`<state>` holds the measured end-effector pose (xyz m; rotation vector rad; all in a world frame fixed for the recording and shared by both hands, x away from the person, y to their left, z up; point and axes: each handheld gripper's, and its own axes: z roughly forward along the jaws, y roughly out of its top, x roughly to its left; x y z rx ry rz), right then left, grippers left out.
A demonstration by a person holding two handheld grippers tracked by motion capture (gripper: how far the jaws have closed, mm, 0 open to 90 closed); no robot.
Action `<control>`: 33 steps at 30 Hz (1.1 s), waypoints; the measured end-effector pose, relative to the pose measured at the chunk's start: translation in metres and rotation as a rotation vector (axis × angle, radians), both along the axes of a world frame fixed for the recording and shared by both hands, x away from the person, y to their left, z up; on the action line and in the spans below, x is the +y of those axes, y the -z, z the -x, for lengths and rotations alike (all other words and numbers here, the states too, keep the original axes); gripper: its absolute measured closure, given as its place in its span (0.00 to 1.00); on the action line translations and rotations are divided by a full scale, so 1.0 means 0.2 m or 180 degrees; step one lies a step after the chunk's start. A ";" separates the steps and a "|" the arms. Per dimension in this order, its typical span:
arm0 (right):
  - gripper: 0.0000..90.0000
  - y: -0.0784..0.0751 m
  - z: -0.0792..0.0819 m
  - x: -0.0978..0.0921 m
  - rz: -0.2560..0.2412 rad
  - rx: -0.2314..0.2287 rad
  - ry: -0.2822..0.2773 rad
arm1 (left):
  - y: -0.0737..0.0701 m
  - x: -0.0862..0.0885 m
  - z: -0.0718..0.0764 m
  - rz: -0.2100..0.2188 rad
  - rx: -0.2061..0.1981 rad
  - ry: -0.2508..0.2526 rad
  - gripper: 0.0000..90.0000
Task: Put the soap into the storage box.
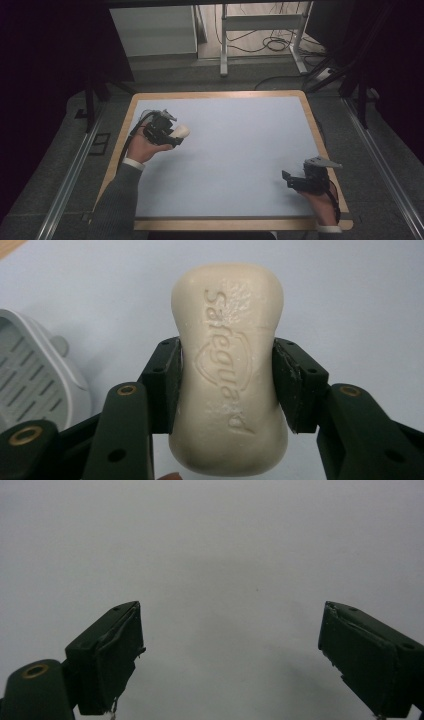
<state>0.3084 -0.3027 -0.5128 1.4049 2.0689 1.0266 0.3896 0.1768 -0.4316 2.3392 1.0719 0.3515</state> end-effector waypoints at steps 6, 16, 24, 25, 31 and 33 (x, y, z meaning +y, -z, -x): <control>0.12 0.00 0.00 0.00 0.0006 -0.0003 0.0007 | -0.02 0.05 -0.05 0.0012 0.0016 -0.0074 0.55; 0.12 0.01 0.00 0.00 0.0020 0.0002 -0.0003 | -0.06 0.11 -0.11 -0.0011 0.0016 -0.0197 0.55; 0.12 0.01 0.00 -0.01 0.0013 0.0007 0.0004 | -0.06 0.17 -0.17 -0.0036 0.0060 -0.0338 0.55; 0.12 0.01 0.00 -0.01 0.0013 0.0007 0.0005 | -0.06 0.18 -0.18 -0.0034 0.0070 -0.0360 0.55; 0.12 0.01 0.00 -0.01 0.0014 0.0019 0.0013 | -0.06 0.22 -0.22 -0.0059 0.0099 -0.0463 0.55; 0.12 0.01 0.00 -0.01 0.0016 0.0014 0.0009 | -0.06 0.24 -0.24 -0.0070 0.0110 -0.0501 0.55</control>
